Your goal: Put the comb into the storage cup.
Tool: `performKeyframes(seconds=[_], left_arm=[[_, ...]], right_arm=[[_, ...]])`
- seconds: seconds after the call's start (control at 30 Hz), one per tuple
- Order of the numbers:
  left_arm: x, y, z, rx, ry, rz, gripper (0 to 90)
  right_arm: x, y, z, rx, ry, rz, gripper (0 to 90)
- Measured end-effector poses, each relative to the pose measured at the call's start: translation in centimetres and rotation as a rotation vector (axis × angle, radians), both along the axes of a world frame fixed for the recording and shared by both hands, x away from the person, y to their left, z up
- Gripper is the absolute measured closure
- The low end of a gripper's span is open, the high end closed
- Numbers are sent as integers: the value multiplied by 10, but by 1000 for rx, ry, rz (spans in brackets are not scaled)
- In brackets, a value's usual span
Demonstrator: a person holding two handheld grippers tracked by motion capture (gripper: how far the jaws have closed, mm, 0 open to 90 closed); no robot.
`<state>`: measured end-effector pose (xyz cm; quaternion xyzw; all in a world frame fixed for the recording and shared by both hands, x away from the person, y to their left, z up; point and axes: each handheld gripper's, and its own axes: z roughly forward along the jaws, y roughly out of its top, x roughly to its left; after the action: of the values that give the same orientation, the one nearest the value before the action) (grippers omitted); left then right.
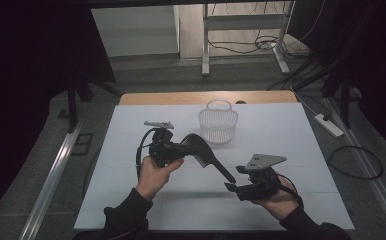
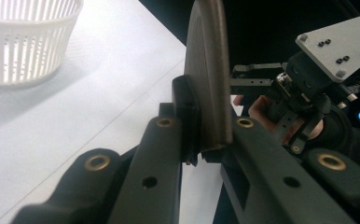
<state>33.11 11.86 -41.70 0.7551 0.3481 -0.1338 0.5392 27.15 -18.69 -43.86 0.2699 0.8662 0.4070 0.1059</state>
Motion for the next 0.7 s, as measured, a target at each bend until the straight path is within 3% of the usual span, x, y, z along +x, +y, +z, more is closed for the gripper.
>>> performKeyframes(seconds=[0.33, 0.5, 0.6, 0.7], left_arm=[[3, 4, 6, 18, -32, 18, 873], [6, 4, 7, 31, -42, 23, 873], [8, 4, 9, 39, -48, 23, 873], [10, 4, 12, 48, -57, 25, 873]], right_arm=[[1, -10, 2, -1, 32, 17, 227], [3, -18, 3, 17, 66, 15, 186], [6, -23, 1, 31, 113, 5, 135], [8, -27, -3, 20, 141, 4, 103]])
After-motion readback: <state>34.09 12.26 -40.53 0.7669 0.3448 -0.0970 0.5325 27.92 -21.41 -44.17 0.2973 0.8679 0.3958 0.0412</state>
